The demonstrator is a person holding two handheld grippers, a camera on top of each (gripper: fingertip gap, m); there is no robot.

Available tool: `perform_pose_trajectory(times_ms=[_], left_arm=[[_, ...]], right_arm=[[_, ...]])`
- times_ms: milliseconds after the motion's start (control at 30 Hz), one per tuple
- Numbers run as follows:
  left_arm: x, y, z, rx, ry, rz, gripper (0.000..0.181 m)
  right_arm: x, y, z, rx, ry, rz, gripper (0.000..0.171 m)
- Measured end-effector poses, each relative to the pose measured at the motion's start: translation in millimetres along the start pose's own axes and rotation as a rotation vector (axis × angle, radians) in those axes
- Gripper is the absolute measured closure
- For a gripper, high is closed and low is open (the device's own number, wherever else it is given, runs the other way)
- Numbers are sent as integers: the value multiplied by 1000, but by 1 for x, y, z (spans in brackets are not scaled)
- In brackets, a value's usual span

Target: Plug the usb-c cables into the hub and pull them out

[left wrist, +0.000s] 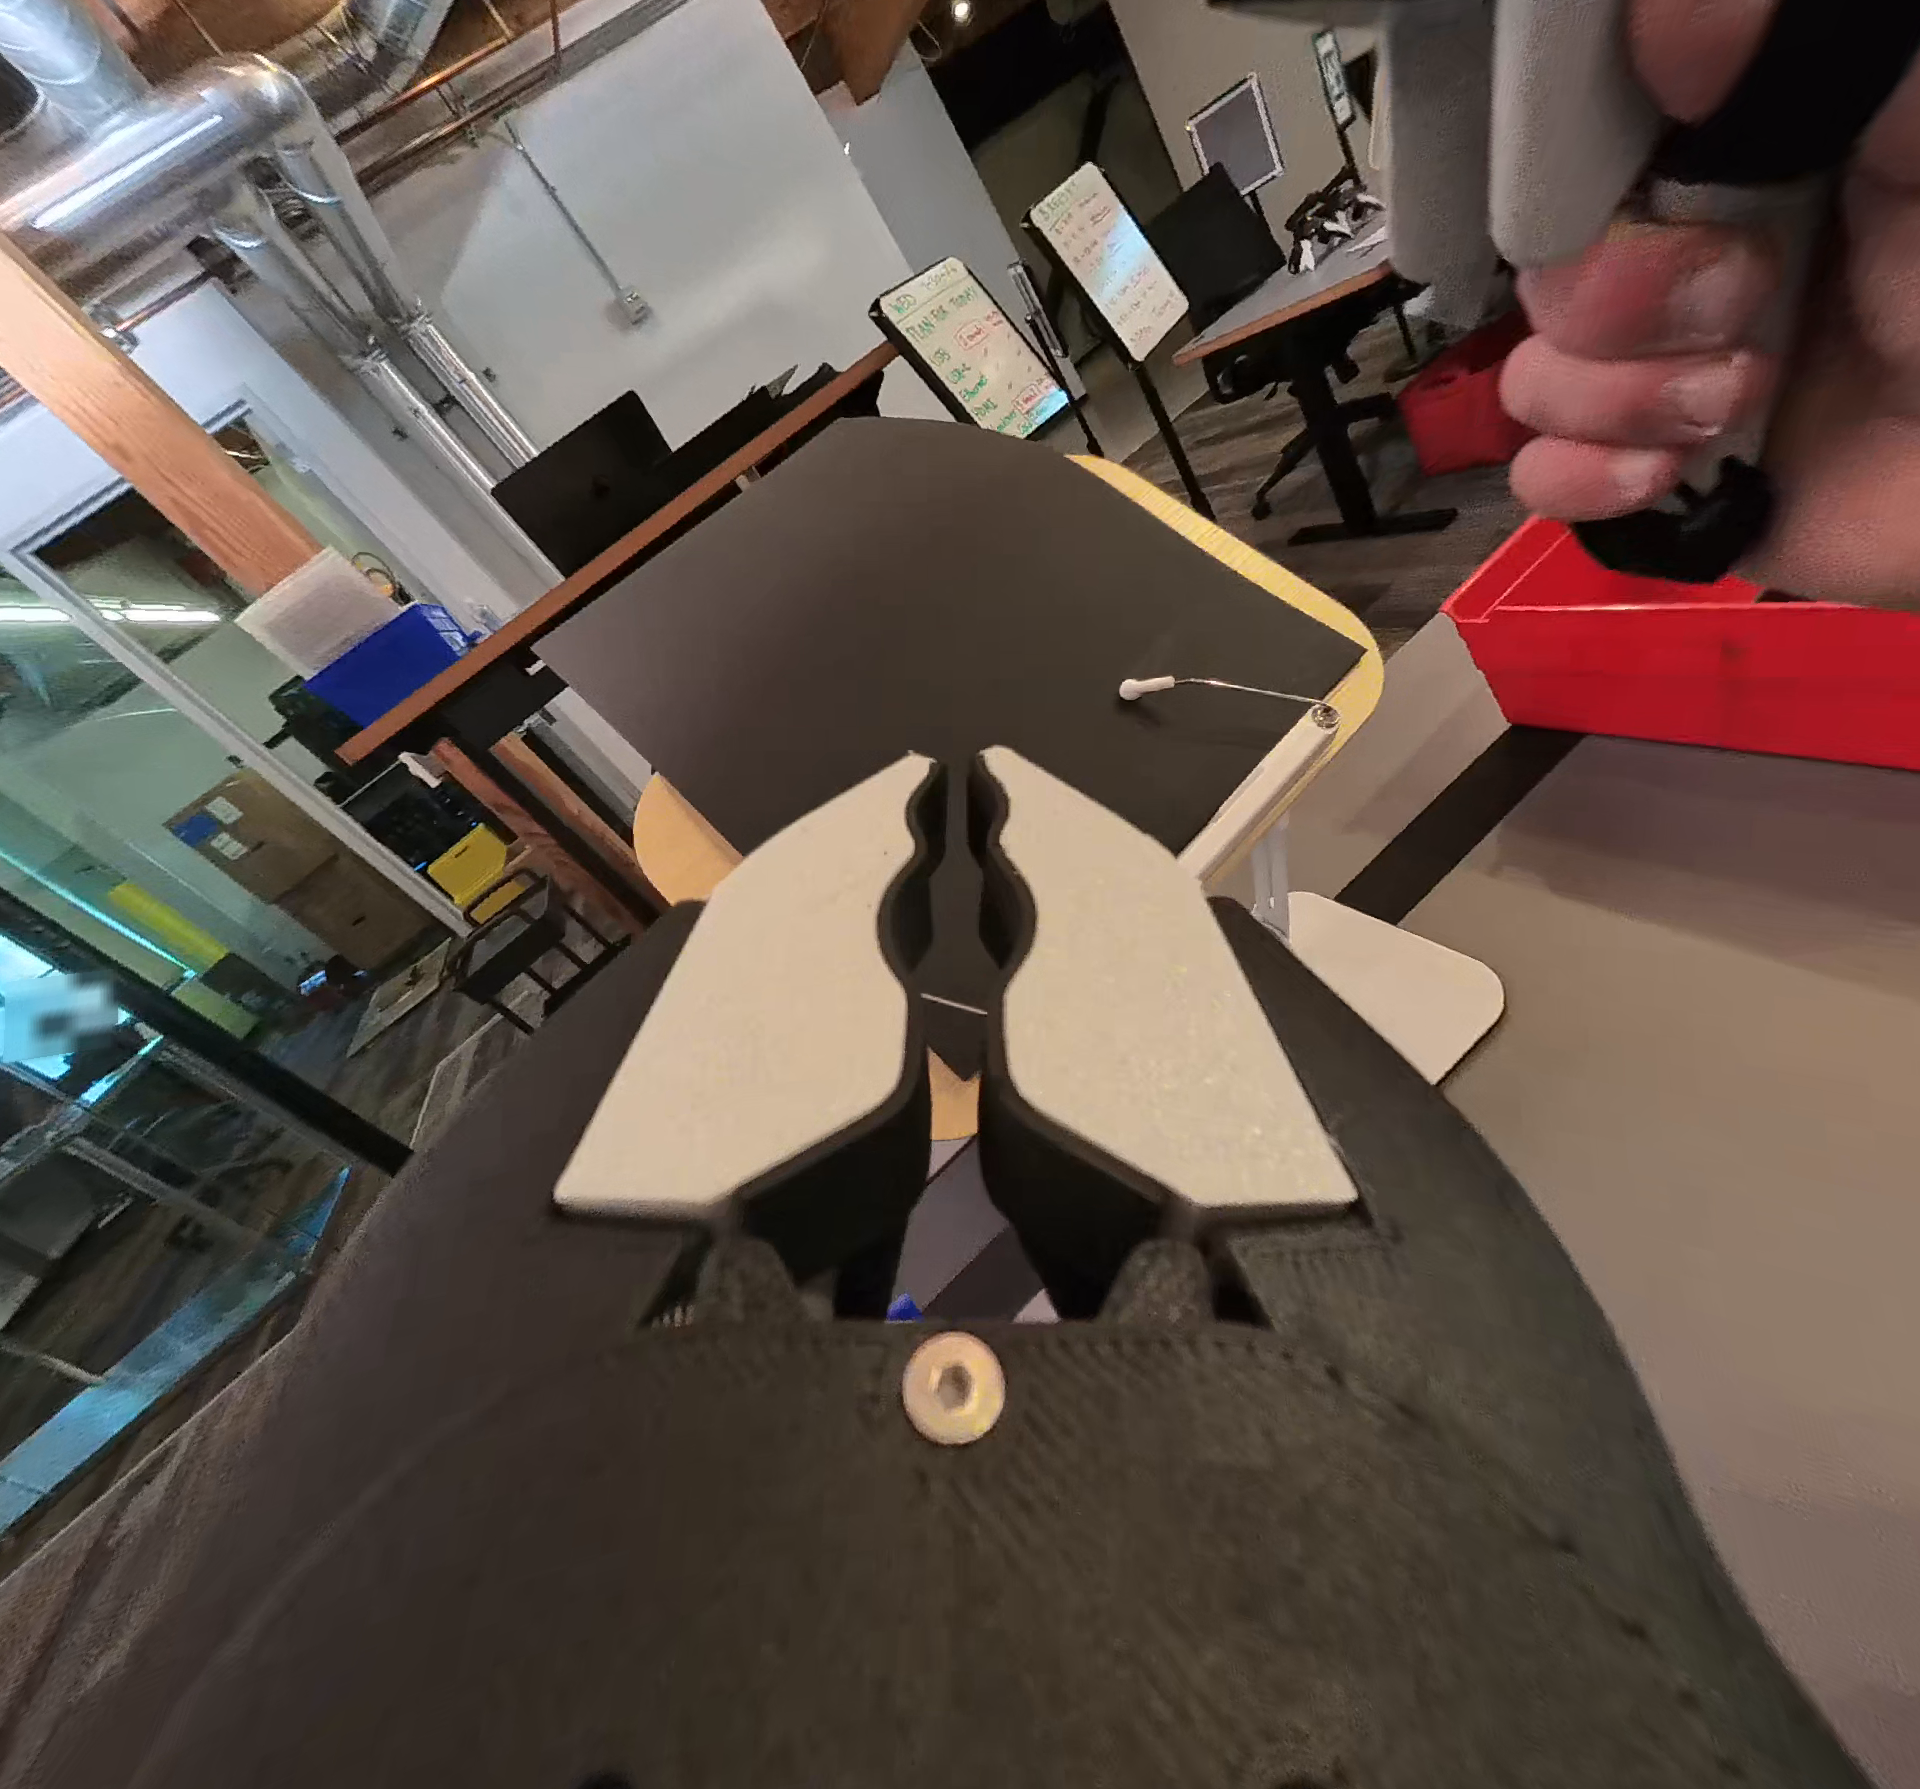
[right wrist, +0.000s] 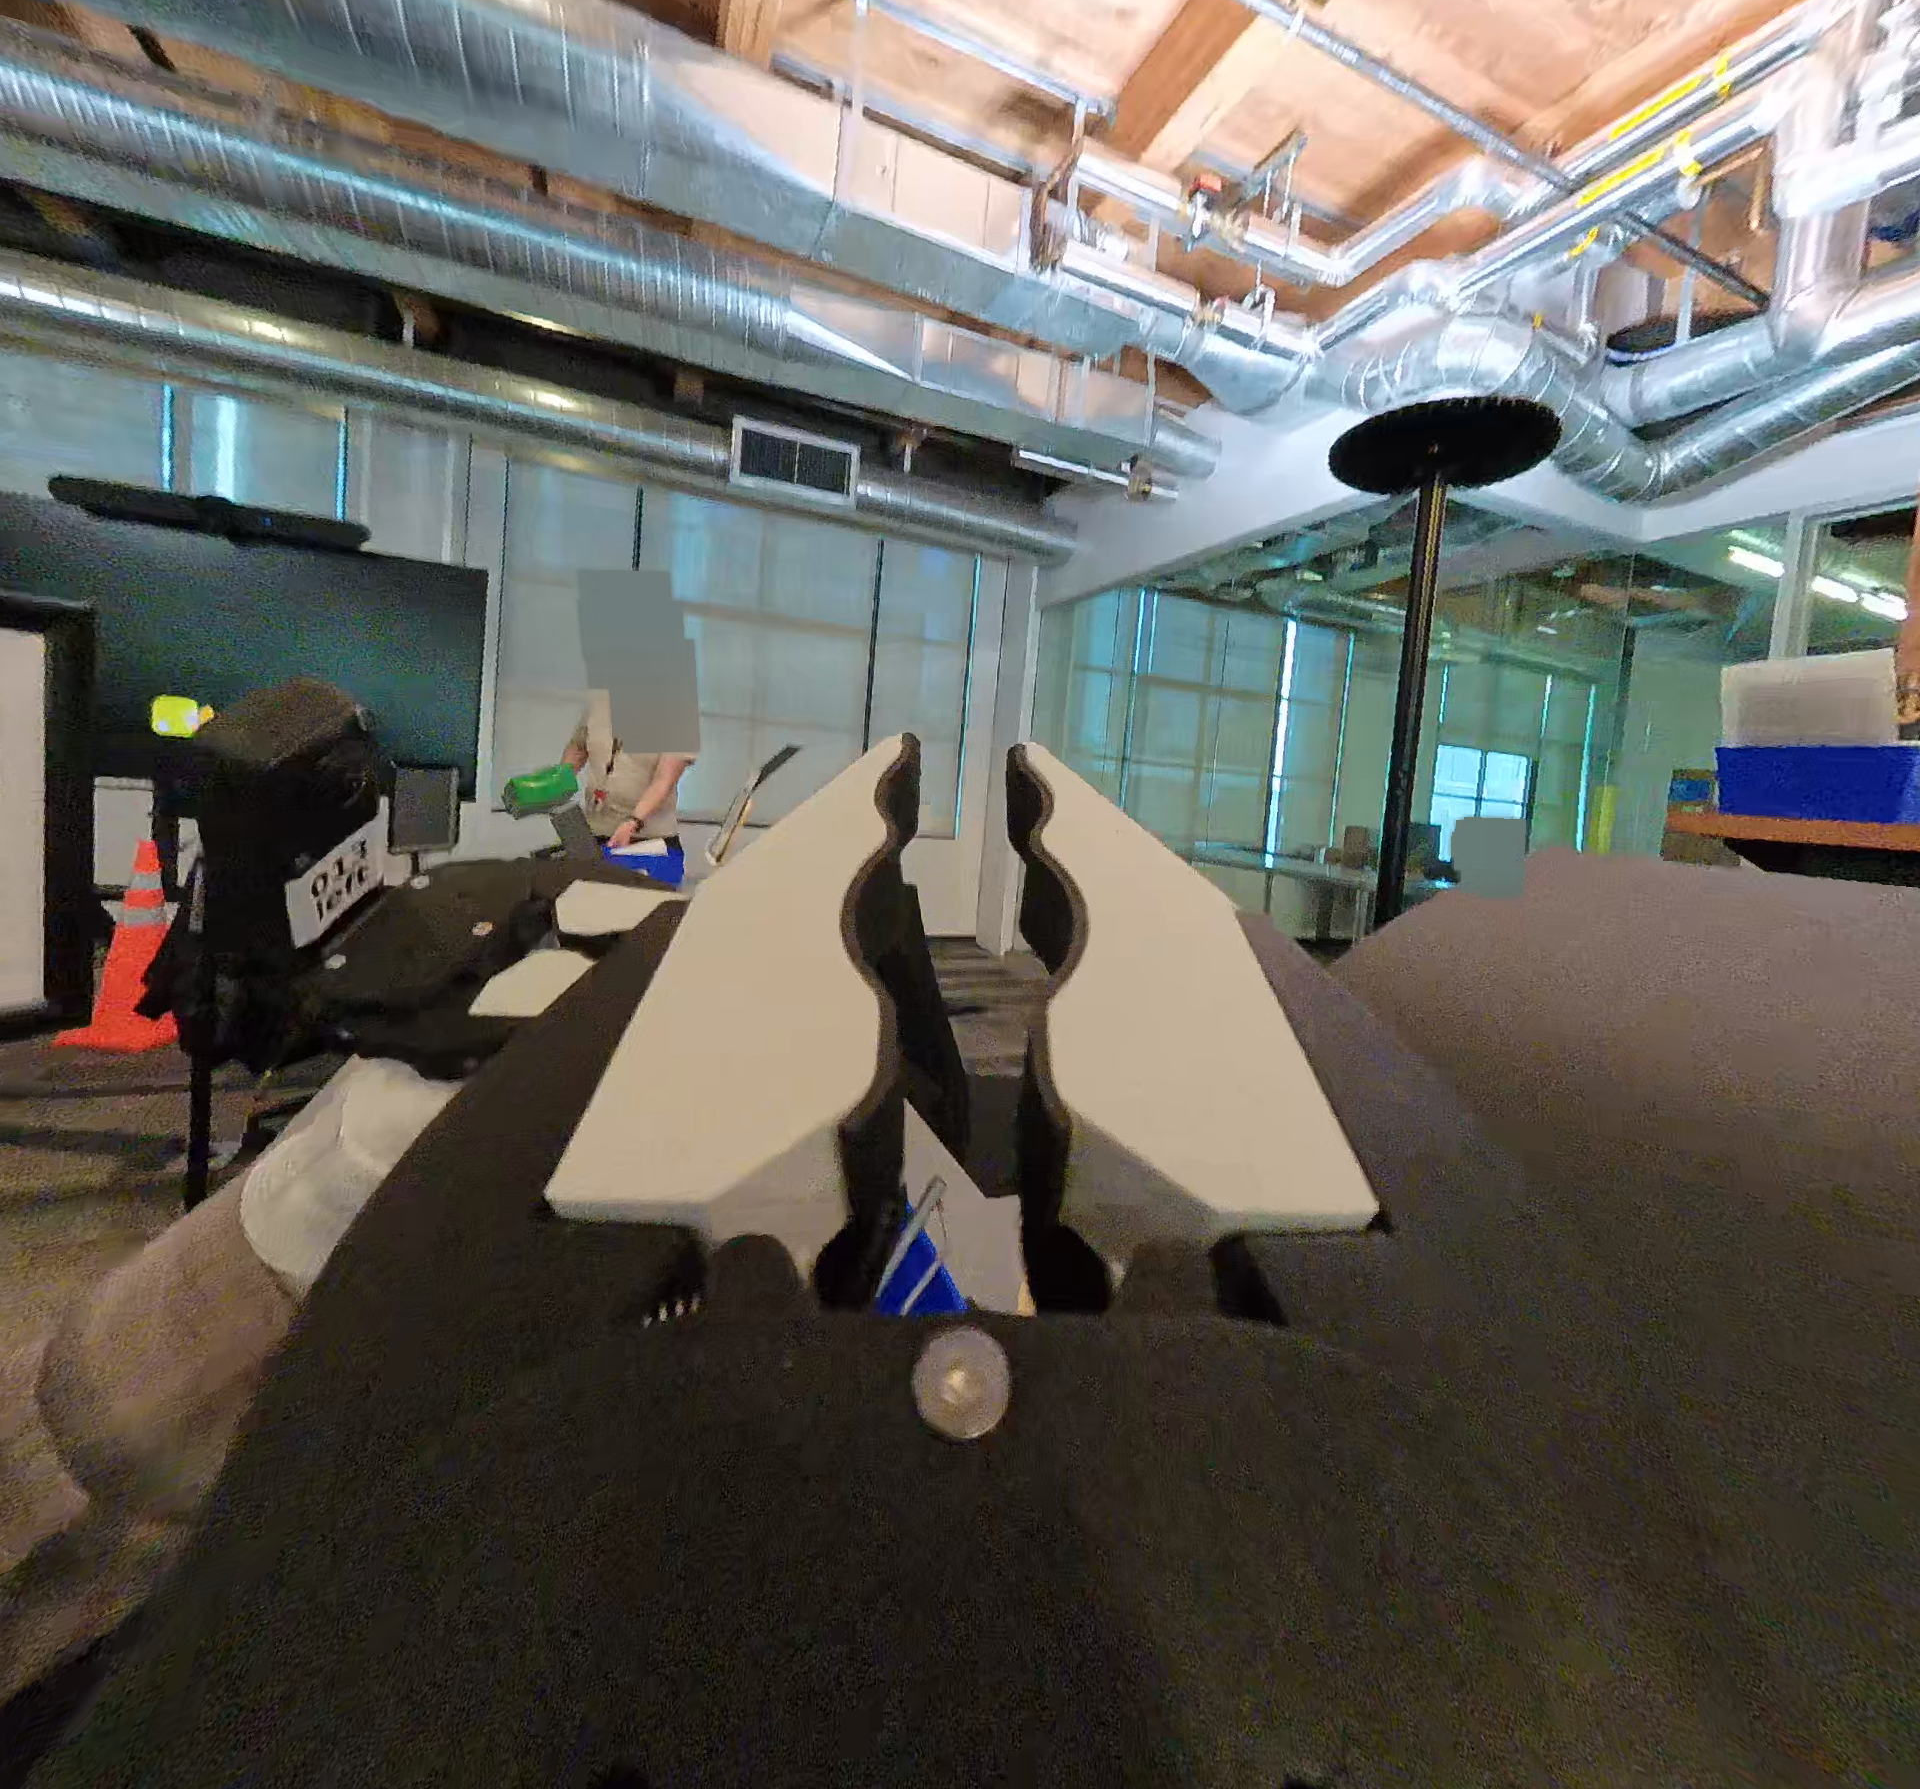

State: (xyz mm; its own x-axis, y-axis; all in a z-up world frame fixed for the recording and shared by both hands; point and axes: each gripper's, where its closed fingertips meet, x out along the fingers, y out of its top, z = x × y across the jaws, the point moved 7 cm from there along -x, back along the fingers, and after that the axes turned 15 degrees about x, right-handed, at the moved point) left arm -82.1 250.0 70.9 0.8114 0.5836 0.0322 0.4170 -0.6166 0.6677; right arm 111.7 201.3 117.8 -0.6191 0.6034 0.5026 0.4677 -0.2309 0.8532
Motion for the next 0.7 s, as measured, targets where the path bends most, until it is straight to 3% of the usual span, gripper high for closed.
perform_pose_trajectory(times_ms=[200, 267, 433, 700], left_arm=[[-5, 5, -1, -17, -14, 49, 178], [-5, 4, -1, -40, -26, 87, 179], [-9, -3, -7, 26, 6, 11, 178], [5, -14, 7, 136, -48, -35, 175]], right_arm=[[11, -35, -4, 59, 43, 73, 158], [16, -44, 0, 64, 34, 27, 158], [27, -55, -5, -44, 11, -108, 156], [19, -55, -7, -99, -18, -159, 154]])
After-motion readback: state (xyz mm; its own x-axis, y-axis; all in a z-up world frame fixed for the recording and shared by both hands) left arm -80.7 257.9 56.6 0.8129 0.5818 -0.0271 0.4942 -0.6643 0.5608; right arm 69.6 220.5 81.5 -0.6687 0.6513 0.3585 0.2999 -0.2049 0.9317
